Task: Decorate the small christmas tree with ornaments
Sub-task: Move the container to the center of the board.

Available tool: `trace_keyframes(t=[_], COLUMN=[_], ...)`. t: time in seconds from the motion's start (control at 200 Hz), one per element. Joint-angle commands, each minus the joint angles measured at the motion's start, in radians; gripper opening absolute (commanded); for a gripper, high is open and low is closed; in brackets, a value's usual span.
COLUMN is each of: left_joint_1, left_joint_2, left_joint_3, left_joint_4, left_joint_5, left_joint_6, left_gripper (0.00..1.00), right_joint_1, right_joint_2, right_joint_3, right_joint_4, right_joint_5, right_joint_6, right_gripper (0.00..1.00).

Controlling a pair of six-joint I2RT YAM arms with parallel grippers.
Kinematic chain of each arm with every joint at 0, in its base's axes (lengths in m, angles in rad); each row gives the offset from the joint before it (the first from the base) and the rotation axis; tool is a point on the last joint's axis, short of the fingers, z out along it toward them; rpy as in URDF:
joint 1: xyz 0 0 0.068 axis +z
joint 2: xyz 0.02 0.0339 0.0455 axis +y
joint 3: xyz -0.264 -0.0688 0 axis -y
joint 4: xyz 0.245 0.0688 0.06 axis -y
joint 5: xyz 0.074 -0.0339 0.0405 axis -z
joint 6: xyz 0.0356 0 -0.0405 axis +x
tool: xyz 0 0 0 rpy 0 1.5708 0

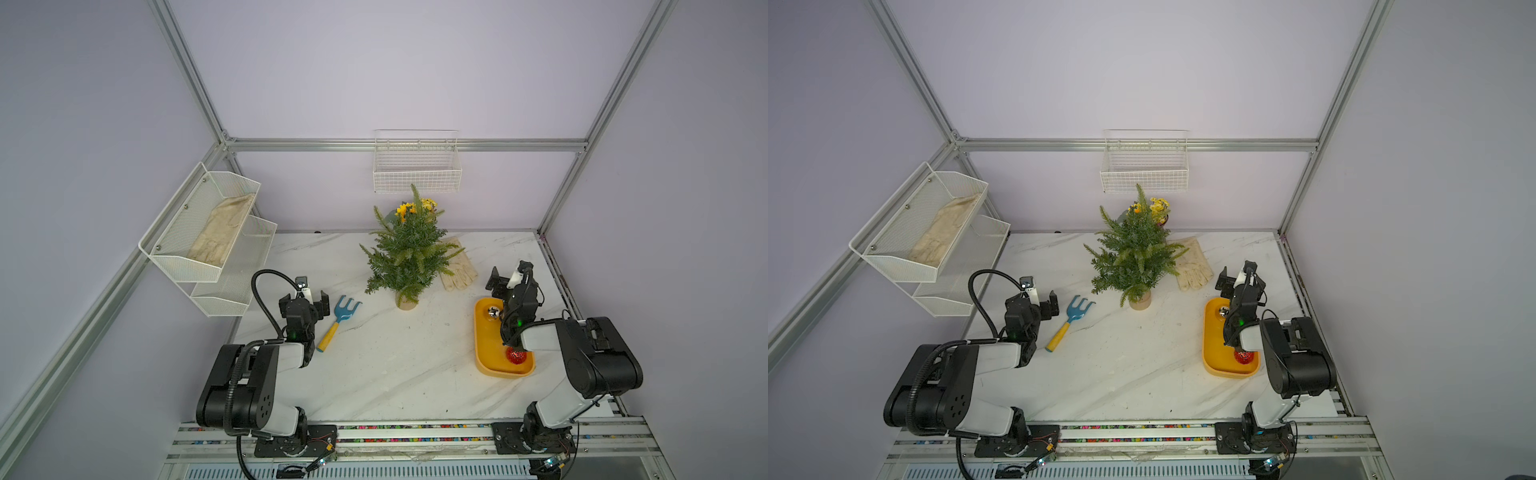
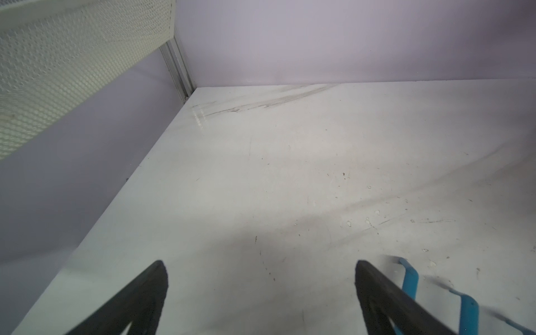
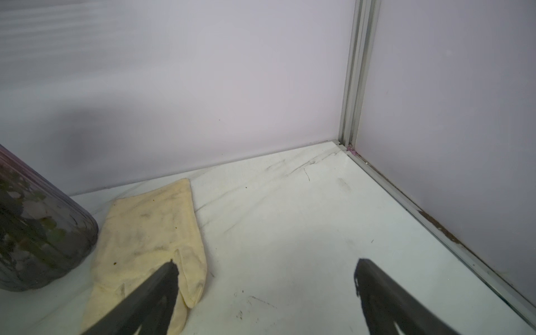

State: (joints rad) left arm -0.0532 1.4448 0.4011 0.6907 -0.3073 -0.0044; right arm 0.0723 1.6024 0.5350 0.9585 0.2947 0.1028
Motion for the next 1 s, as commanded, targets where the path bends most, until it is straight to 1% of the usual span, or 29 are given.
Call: trace_keyframes(t=[0.0, 0.06, 0.125, 0.23, 0.29, 0.315, 0.39, 0.41, 0.435, 0.47, 0.53, 0.595, 0.67, 0.69, 0.76, 0.815, 0.89, 0.93, 0.995], left_joint_1=[-0.046, -0.082, -0.124, -0.173, -0.193, -0.199, -0.209, -0.209, -0.209, -0.211, -0.212, -0.212, -0.211, -0.212, -0.212, -0.211, -0.21, -0.21, -0.211], left_joint_2=[-0.07, -0.101, -0.134, -0.173, -0.182, -0.183, -0.179, -0.175, -0.172, -0.165, -0.166, -0.18, -0.21, -0.221, -0.256, -0.279, -0.301, -0.309, -0.316], left_joint_3=[0.129, 0.169, 0.216, 0.316, 0.379, 0.403, 0.479, 0.5, 0.528, 0.572, 0.634, 0.675, 0.688, 0.685, 0.646, 0.603, 0.594, 0.592, 0.581], left_joint_4=[-0.19, -0.304, -0.434, -0.667, -0.8, -0.853, -0.989, -1.026, -1.074, -1.144, -1.268, -1.372, -1.43, -1.43, -1.398, -1.349, -1.339, -1.334, -1.323], left_joint_5=[-0.157, -0.198, -0.241, -0.209, -0.155, -0.128, -0.004, 0.044, 0.104, 0.16, 0.197, 0.203, 0.176, 0.169, 0.179, 0.186, 0.168, 0.165, 0.166], left_joint_6=[-0.003, -0.023, -0.059, -0.148, -0.202, -0.248, -0.292, -0.292, -0.286, -0.282, -0.265, -0.237, -0.216, -0.214, -0.111, -0.062, -0.08, -0.096, -0.089], left_gripper=[1.0, 1.0, 1.0, 1.0, 1.0, 1.0, 1.0, 1.0, 1.0, 1.0, 1.0, 1.0, 1.0, 1.0, 1.0, 1.0, 1.0, 1.0, 1.0], right_joint_1=[0.016, 0.038, 0.072, 0.124, 0.142, 0.147, 0.164, 0.167, 0.17, 0.176, 0.189, 0.203, 0.213, 0.217, 0.235, 0.251, 0.266, 0.273, 0.279], right_joint_2=[-0.068, -0.085, -0.101, -0.127, -0.137, -0.139, -0.138, -0.134, -0.128, -0.121, -0.116, -0.122, -0.134, -0.137, -0.138, -0.133, -0.125, -0.122, -0.111], right_joint_3=[0.091, 0.158, 0.212, 0.284, 0.323, 0.338, 0.375, 0.387, 0.401, 0.417, 0.432, 0.434, 0.424, 0.422, 0.415, 0.408, 0.389, 0.376, 0.356], right_joint_4=[-0.304, -0.481, -0.622, -0.83, -0.945, -0.991, -1.101, -1.133, -1.172, -1.219, -1.277, -1.328, -1.364, -1.374, -1.413, -1.431, -1.445, -1.436, -1.429], right_joint_5=[-0.013, -0.024, -0.035, -0.065, -0.094, -0.108, -0.146, -0.158, -0.174, -0.194, -0.23, -0.237, -0.257, -0.258, -0.227, -0.201, -0.189, -0.187, -0.178], right_joint_6=[0.094, 0.12, 0.125, 0.158, 0.212, 0.235, 0.293, 0.306, 0.318, 0.327, 0.33, 0.343, 0.359, 0.365, 0.403, 0.424, 0.451, 0.463, 0.482], right_gripper=[0.97, 0.94, 0.94, 0.93, 0.92, 0.91, 0.89, 0.87, 0.82, 0.77, 0.72, 0.69, 0.65, 0.63, 0.59, 0.55, 0.51, 0.47, 0.43])
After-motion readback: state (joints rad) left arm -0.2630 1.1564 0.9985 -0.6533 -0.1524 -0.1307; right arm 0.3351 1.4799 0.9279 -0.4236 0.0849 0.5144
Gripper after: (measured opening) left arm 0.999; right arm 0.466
